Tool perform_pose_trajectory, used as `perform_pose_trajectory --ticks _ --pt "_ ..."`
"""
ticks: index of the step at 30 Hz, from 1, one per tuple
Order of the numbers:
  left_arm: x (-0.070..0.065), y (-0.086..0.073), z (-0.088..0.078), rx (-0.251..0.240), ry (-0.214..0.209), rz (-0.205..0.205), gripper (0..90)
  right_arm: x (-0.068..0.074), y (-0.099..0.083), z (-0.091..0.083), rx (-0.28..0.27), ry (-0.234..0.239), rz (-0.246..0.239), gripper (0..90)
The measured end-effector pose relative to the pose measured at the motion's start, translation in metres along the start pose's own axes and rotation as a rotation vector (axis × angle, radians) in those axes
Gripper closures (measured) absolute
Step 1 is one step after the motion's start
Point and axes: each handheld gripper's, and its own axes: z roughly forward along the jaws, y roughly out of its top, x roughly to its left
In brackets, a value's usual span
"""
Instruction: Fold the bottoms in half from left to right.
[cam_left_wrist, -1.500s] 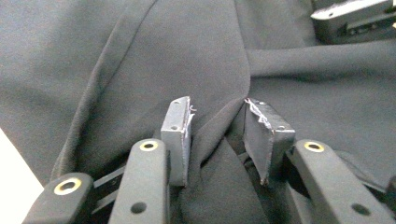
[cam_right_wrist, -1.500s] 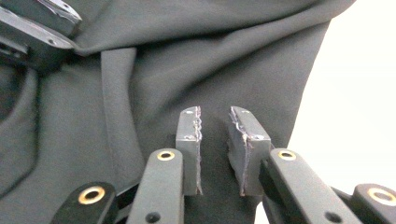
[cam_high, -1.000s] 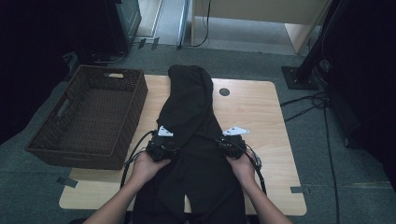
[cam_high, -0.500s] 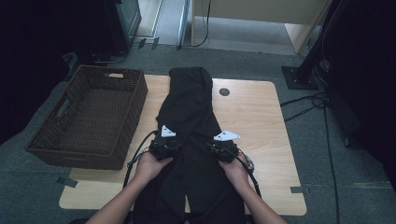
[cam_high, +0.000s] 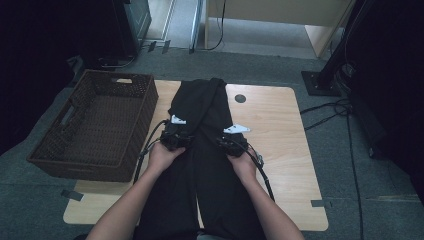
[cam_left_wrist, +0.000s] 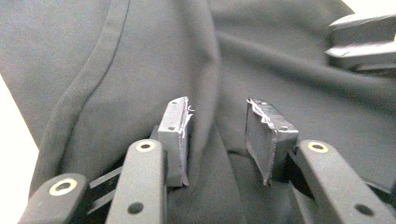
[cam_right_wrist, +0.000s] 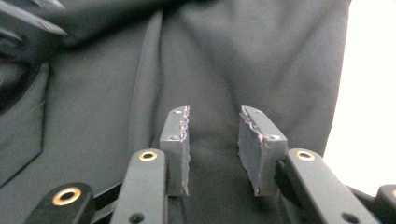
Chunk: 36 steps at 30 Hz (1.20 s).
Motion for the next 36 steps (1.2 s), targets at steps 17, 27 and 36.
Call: perform_pose_trajectory --ticks 17,27,36 --pt "0.009 -0.032 -0.047 -0.050 0.045 -0.028 48.6 0.013 -0.032 -0.042 0.041 0.058 -0.067 62.5" --pt "0.009 -0.031 -0.019 0.006 0.001 -0.022 60.0 0.015 -0.040 -0.047 0.007 0.059 -0.048 63.8" --pt "-0.017 -0.009 -0.025 -0.046 -0.102 0.052 90.0 0.017 -0.043 -0.049 0.000 0.066 -0.039 65.8"
